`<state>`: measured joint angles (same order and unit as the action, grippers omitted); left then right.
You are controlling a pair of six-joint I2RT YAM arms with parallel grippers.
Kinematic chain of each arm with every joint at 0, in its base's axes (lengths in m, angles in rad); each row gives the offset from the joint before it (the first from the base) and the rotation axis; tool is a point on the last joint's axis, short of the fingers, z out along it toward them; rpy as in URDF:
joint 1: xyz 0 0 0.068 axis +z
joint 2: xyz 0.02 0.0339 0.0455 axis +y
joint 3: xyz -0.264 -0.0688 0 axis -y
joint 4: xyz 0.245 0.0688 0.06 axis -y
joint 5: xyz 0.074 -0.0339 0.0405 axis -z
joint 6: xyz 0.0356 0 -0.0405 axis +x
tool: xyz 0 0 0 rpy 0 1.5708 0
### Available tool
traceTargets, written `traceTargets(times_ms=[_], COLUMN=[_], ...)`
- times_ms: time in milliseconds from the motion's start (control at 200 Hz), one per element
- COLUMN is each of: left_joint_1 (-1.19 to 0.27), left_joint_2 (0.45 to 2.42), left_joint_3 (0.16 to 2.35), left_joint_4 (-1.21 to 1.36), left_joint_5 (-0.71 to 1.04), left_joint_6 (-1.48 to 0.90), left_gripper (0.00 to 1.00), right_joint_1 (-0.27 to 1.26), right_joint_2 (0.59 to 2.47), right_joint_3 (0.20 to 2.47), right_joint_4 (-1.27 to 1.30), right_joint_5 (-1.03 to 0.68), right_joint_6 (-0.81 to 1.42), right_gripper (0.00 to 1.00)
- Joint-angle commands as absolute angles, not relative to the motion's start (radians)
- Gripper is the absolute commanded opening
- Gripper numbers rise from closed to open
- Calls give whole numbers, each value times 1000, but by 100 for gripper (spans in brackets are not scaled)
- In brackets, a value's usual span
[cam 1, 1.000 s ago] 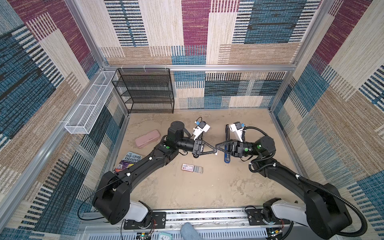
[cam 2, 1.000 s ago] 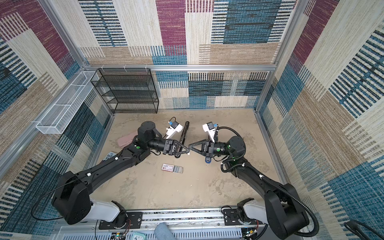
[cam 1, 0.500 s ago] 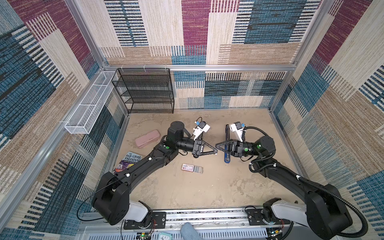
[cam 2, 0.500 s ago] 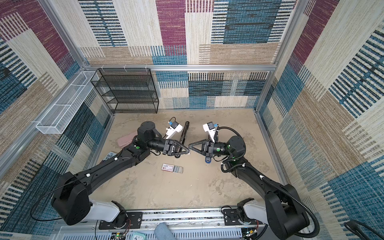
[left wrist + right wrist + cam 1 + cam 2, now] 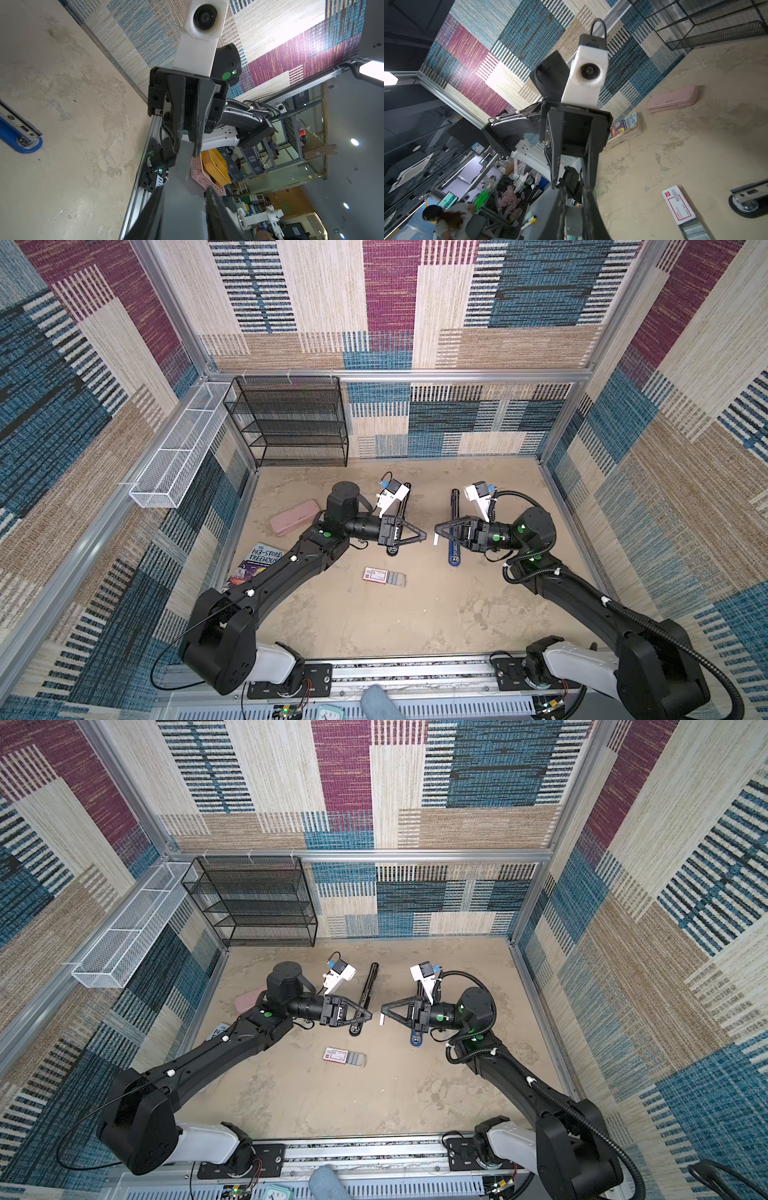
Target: Load the staples into the stapler
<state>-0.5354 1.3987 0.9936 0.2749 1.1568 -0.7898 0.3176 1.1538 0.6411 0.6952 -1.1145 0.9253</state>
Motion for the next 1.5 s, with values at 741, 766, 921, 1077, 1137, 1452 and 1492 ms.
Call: traceTargets(times_ms=[741,766,921,1077,1137,1452,1492], left_joint_1=[-643,-657,-721,-747,-757,-779,-779], left_joint_2=[1409,1412,1447,1483,1489,1497,1500], left_joint_3=[1050,1053,1081,1094,1092,1092,1092], left_joint_4=[-380,-378,-376,-375,-374,-376,-375], left_joint_5=[324,307,239,252,248,244,245], left_joint_6=[-404,-397,-362,-358,-356,-348,-350], left_gripper=[39,39,39,39,39,40,39], right_joint_1=[229,229,233,269,291,363,366], right_joint_2=[1465,1473,1526,1569,1594,1686,1696], right_joint_3=[1074,1077,1087,1099,1112,1168,1173], right_joint_4=[-393,-396,-402,-411,-423,-441,-440], right_joint_5=[-217,-193,-114,-35,6,159,162], right_joint_6=[502,504,522,532,535,537,535], right_gripper=[13,13,13,13,13,13,13])
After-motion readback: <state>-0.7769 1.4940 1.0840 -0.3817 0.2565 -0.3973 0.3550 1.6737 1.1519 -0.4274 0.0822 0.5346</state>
